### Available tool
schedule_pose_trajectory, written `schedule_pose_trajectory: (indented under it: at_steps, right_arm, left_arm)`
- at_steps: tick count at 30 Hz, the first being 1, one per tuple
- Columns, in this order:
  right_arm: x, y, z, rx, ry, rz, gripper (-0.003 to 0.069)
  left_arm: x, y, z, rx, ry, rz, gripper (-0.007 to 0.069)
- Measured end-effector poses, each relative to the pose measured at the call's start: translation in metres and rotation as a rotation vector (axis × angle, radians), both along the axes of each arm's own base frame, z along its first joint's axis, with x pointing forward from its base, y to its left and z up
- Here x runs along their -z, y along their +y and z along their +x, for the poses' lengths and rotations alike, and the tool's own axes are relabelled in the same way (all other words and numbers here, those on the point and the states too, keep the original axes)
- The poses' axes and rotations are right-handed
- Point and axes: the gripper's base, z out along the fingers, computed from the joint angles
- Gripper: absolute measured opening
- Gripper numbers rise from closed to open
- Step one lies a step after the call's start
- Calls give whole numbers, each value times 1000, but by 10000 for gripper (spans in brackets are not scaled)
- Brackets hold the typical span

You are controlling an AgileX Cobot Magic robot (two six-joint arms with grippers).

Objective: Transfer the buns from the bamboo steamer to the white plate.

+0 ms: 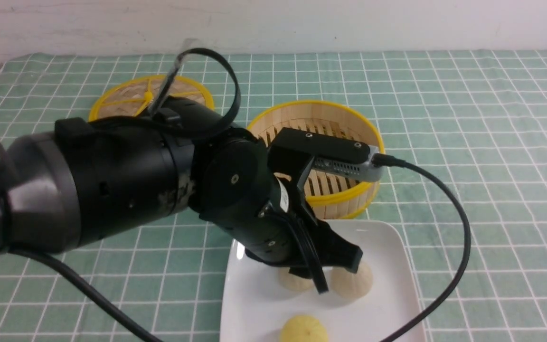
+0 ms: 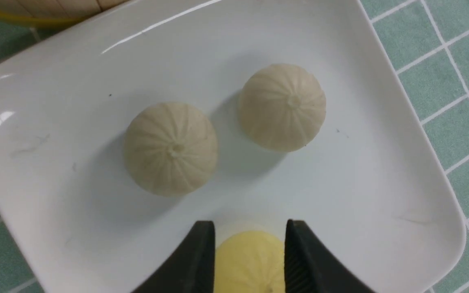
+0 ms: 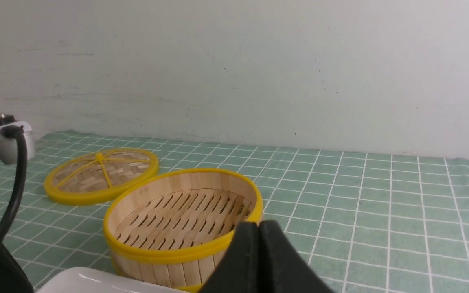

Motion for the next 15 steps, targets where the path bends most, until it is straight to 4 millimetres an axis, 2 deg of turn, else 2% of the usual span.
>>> schedule_pose_trajectory:
  at_steps: [6, 15]
  right_arm:
    - [0, 0, 0, 0, 0, 0, -6]
    - [2, 0, 0, 1, 1, 0, 0]
  left_arm:
    - [0, 0, 0, -2, 4, 2, 238]
    - [-1, 0, 1, 8, -22, 0, 238]
